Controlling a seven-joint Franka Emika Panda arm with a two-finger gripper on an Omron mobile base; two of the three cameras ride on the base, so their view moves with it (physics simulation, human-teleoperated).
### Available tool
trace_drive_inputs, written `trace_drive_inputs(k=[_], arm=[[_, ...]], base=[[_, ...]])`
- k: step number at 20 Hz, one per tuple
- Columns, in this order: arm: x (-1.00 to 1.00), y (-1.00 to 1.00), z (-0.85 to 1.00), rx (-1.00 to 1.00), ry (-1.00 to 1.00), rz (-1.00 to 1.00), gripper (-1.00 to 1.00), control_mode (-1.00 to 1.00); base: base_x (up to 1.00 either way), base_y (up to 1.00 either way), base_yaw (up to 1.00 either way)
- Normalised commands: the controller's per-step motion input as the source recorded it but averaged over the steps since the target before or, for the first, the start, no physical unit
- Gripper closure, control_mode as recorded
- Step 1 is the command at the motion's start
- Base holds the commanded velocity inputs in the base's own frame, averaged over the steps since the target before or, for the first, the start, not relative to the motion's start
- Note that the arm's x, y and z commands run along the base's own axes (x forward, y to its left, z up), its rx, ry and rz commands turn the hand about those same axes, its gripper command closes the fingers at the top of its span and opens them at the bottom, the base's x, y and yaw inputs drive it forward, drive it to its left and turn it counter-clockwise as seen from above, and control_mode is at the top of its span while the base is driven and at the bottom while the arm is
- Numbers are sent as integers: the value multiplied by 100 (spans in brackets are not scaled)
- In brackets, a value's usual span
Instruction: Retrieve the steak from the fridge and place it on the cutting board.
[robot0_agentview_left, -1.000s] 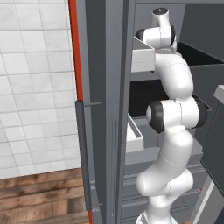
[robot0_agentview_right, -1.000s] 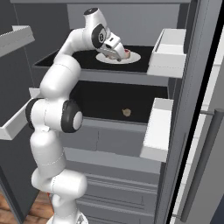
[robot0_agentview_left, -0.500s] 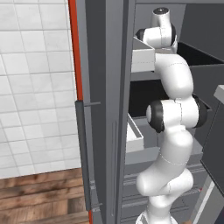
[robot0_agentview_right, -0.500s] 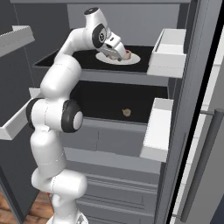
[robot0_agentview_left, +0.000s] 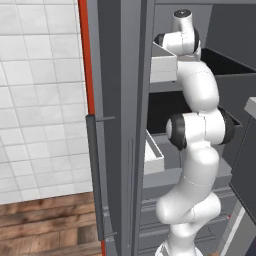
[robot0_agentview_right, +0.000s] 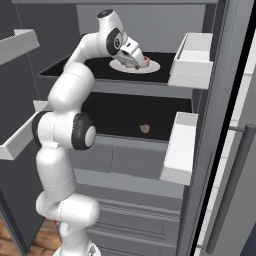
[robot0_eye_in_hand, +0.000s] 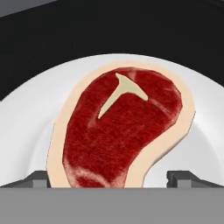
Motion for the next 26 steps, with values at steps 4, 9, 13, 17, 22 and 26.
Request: trace_drive_inputs(k=[4, 9, 13, 17, 22, 26], arm=[[10, 0, 0, 0, 0, 0, -100, -100], [0, 0, 0, 0, 0, 0, 100, -100], [0, 0, 0, 0, 0, 0, 100, -100], [0, 0, 0, 0, 0, 0, 100, -100], [-3, 0, 0, 0, 0, 1, 100, -100], [-36, 0, 11, 0, -3, 7, 100, -100]], base=[[0, 0, 0], [0, 0, 0], [0, 0, 0], [0, 0, 0], [0, 0, 0], [0, 0, 0]])
